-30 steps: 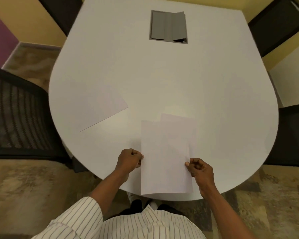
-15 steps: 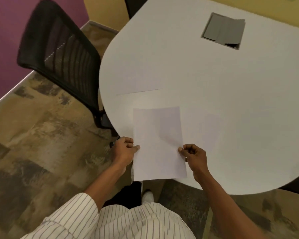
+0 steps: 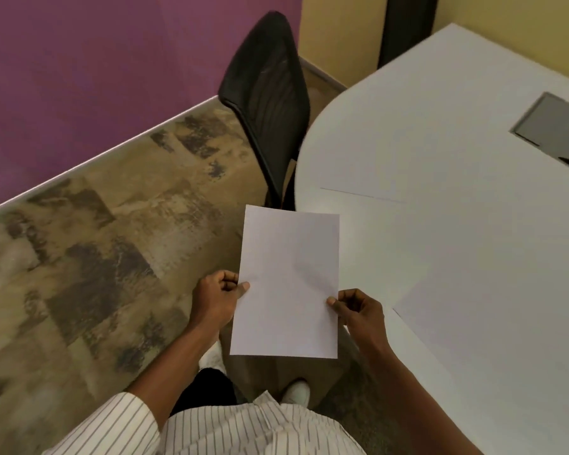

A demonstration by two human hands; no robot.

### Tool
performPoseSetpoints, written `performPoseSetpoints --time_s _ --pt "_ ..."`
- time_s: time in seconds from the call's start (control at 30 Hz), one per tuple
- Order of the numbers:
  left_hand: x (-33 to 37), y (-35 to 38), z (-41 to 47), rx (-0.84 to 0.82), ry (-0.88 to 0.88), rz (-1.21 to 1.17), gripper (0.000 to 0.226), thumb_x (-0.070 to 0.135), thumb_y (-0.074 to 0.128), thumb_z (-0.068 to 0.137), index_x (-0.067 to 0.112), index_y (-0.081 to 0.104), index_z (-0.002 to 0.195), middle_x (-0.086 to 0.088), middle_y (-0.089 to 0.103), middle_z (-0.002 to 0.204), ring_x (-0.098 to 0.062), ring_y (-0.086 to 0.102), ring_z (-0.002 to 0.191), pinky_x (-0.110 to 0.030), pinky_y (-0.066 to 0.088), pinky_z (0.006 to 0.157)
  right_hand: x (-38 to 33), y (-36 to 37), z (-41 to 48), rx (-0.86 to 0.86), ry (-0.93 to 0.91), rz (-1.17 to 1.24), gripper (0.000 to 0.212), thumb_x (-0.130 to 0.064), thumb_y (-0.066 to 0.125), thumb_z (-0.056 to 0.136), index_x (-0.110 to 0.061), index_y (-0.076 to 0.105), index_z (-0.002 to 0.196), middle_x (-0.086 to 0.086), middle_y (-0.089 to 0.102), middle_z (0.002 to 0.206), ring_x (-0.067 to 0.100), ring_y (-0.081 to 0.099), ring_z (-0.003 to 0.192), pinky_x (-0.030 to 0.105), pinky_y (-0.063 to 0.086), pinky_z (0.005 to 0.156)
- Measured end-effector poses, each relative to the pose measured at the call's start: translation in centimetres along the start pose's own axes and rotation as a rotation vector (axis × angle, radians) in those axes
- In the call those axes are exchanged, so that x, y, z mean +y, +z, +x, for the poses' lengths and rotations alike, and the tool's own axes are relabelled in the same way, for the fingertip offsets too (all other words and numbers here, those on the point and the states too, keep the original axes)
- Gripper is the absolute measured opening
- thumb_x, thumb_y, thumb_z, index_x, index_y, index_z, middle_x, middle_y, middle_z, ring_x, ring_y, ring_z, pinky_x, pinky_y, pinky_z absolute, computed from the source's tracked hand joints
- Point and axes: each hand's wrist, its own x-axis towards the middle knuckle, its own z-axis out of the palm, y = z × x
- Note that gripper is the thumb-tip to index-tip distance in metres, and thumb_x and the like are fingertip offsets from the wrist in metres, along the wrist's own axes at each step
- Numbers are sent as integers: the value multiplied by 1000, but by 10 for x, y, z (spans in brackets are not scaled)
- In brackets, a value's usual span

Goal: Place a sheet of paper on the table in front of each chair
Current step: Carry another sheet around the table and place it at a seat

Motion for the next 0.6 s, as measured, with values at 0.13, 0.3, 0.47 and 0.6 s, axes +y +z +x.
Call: performPoseSetpoints --time_s 0.13,0.3,0.47,0.6 --pt "-16 -53 23 62 -38 -80 11 17 87 89 13 76 90 -8 81 88 -33 79 90 -52 66 87 -25 56 8 -98 -18 -32 18 -21 85 93 -7 75 93 5 83 89 20 79 80 29 61 70" --pt "-18 -123 68 104 -37 -113 10 16 86 89 13 76 89 -8 80 89 -34 78 90 -53 66 87 -62 139 26 -134 -65 -71 17 -16 86 91 -2 75 90 0 79 75 6 68 60 19 55 60" --pt "-14 -192 123 107 -10 -105 10 16 85 90 14 76 88 -6 80 88 -32 78 90 -50 66 85 -91 225 41 -152 -73 -95 15 -14 83 93 -3 74 89 0 79 78 7 70 64 23 54 61" --pt "-12 -241 163 75 2 -105 10 14 84 91 15 75 88 -7 79 87 -32 77 87 -49 64 83 -111 284 47 -113 -79 -77 13 -15 81 95 -4 75 95 5 81 87 7 73 69 19 56 61"
